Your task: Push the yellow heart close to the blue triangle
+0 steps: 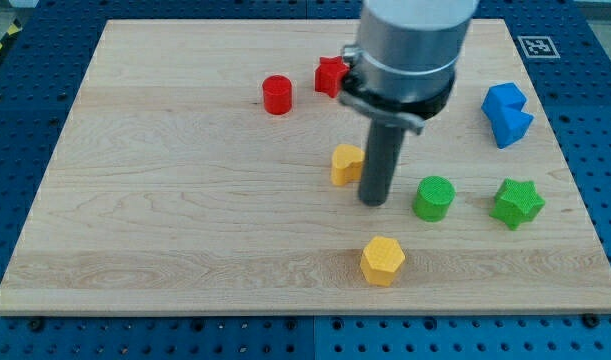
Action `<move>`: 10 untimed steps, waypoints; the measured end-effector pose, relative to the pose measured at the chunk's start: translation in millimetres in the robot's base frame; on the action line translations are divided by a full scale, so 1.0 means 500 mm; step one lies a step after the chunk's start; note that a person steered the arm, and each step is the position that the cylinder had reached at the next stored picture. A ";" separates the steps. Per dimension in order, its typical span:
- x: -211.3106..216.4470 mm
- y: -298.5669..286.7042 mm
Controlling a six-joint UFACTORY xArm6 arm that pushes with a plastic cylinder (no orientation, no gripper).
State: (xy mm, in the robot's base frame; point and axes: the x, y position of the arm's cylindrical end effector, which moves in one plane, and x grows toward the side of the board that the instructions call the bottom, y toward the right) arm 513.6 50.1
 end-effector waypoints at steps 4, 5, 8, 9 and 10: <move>-0.089 0.024; -0.113 0.070; -0.113 0.081; -0.113 0.050; -0.173 0.050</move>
State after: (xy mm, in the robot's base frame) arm 426.9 75.0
